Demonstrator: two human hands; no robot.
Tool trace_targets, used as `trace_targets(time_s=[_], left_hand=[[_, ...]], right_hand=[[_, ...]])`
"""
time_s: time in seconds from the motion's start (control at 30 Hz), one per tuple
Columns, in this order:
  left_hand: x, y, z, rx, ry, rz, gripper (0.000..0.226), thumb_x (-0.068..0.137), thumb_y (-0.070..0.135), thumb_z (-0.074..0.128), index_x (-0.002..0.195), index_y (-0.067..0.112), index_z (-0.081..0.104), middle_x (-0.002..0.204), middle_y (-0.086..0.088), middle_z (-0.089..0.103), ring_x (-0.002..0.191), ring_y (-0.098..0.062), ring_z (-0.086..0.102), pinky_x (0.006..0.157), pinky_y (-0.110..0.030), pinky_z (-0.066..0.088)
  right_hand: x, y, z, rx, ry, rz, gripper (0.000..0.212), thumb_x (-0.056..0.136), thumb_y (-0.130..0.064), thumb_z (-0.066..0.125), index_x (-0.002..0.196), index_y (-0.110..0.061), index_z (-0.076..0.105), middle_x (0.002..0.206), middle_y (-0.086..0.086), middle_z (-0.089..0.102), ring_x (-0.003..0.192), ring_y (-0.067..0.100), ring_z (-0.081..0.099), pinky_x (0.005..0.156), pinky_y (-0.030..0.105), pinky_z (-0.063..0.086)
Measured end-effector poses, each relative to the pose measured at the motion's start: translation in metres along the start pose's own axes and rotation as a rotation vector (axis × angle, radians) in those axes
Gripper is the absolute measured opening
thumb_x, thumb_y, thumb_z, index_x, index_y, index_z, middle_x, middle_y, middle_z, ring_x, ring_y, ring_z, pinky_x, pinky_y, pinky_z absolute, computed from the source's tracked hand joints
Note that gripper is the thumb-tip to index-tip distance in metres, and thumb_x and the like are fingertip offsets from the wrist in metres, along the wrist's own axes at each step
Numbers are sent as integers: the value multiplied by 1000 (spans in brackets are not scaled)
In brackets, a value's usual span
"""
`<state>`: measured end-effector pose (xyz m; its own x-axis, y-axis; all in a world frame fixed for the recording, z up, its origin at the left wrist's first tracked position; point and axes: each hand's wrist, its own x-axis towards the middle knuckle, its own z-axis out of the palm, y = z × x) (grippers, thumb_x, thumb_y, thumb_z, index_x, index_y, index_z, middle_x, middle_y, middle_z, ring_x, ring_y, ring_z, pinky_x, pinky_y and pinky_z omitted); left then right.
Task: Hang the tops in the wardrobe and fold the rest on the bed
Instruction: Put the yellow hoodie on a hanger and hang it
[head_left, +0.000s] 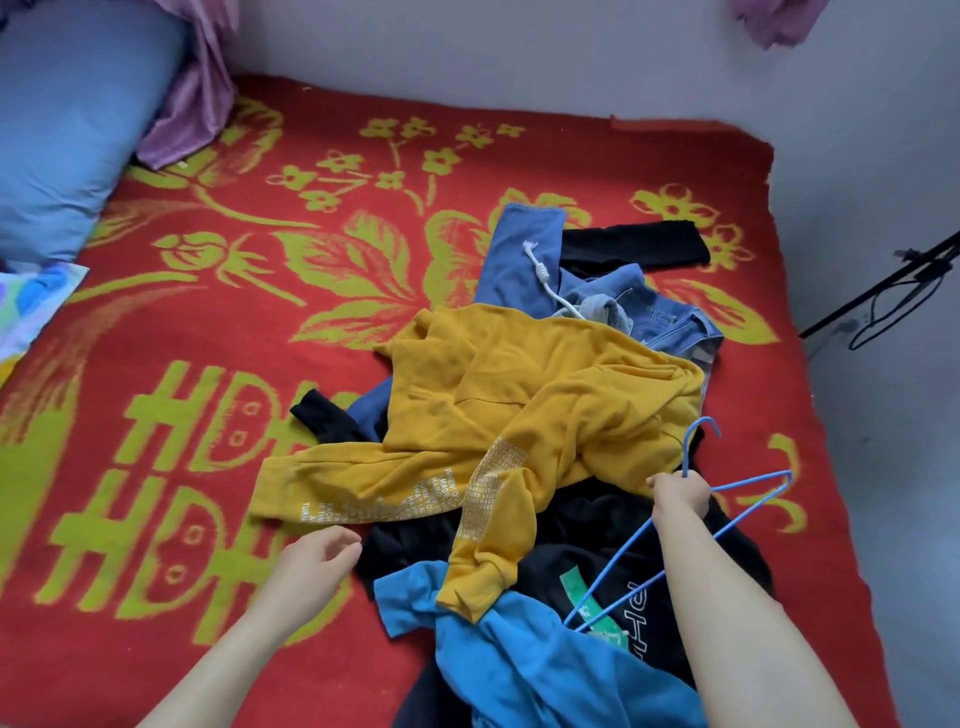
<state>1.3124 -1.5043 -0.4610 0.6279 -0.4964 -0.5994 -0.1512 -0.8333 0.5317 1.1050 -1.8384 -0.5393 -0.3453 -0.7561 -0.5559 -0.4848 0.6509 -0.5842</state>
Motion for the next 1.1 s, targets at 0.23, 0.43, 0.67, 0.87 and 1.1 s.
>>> trace_targets(time_s=[0.23,0.43,0.67,0.87,1.1], left_hand=[[-4,3,25,54,38,78,11,95,25,51,95,36,53,101,11,59,94,-6,54,80,-20,40],[-23,-16,24,95,108,40,20,95,25,51,111,22,62,106,5,61,104,-11,55,84,-24,39],[-33,9,34,39,164,86,35,94,26,53,128,19,53,127,0,56,118,-13,50,90,-25,41],[-55,84,60,34,188,494,91,75,61,62,146,34,12,153,0,20,140,-19,16,113,-39,23],[-105,136,21,-308,536,969,56,87,58,48,128,20,50,122,-10,59,111,-18,51,95,-31,41]], right_hand=[[4,-6,18,84,-107,12,43,92,-14,57,127,8,46,128,20,51,118,36,49,95,40,40],[-16,-13,21,168,-55,26,30,83,-3,64,112,6,58,111,18,60,97,30,58,78,32,43],[-84,-29,-34,19,-10,-471,46,78,-1,63,54,-12,26,56,3,31,64,26,34,60,33,26],[-190,-38,-99,190,-265,-963,58,73,-4,73,53,-24,23,51,-12,25,55,16,24,56,32,25],[-326,-59,-168,348,-543,-1231,59,75,11,68,39,-33,52,37,-16,40,40,1,41,46,9,31]])
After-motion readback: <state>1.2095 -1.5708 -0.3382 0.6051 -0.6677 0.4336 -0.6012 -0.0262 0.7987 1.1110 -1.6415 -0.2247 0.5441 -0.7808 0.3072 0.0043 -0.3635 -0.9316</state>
